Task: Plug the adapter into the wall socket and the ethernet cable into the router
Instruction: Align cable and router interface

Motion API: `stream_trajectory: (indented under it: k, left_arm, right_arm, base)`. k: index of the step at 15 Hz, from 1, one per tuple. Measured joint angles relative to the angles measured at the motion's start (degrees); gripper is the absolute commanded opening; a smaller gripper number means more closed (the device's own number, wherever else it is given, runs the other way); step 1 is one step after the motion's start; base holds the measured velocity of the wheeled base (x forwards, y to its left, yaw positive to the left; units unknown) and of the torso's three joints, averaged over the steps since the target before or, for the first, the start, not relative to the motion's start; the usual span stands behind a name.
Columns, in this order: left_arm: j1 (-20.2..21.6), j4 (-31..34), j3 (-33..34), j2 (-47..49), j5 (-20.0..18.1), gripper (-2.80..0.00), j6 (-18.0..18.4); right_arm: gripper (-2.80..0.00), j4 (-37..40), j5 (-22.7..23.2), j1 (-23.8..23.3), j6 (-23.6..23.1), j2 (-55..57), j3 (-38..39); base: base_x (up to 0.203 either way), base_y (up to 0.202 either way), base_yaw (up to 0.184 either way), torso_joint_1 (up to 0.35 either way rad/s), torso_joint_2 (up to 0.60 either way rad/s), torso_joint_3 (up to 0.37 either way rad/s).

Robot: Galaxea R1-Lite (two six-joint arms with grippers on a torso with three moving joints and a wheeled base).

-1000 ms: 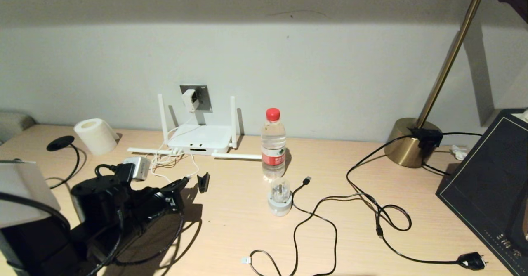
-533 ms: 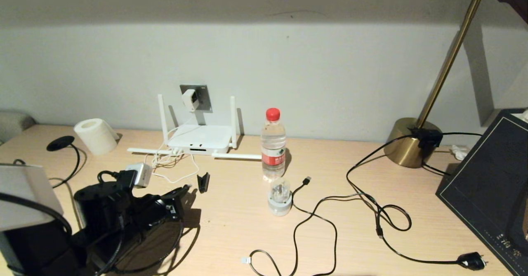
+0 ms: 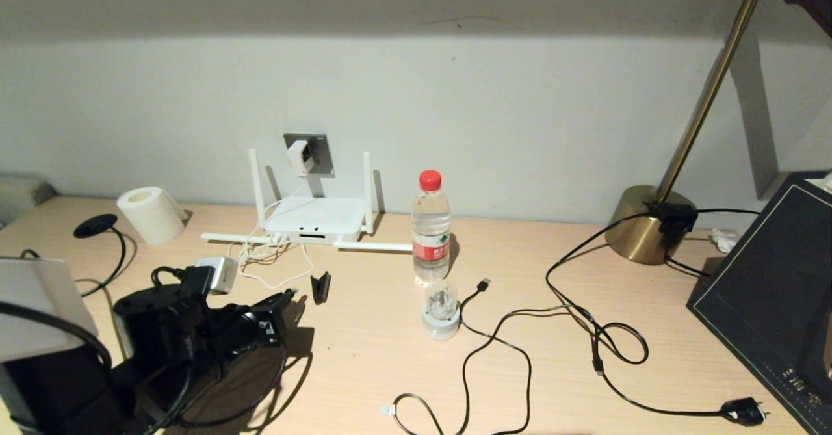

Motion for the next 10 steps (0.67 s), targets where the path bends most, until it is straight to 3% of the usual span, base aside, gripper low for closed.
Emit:
stream_trajectory:
  k: [6,10]
  left_arm:
    - [0.0,0.0,-4.8,0.8,-1.3,-2.8,3.5]
    - [1.7,0.0,-7.4,1.8,-4.7,-2.8,6.3]
  right_arm:
    - [-2.8,0.0,0.0,0.0,0.0,0.0,0.0]
    - [-2.8,0.0,0.0,0.0,0.0,0.0,0.0]
  base:
    - [0.0,0.0,0.0,0.0,0.0,0.0]
    - [0.0,0.0,0.0,0.0,0.0,0.0]
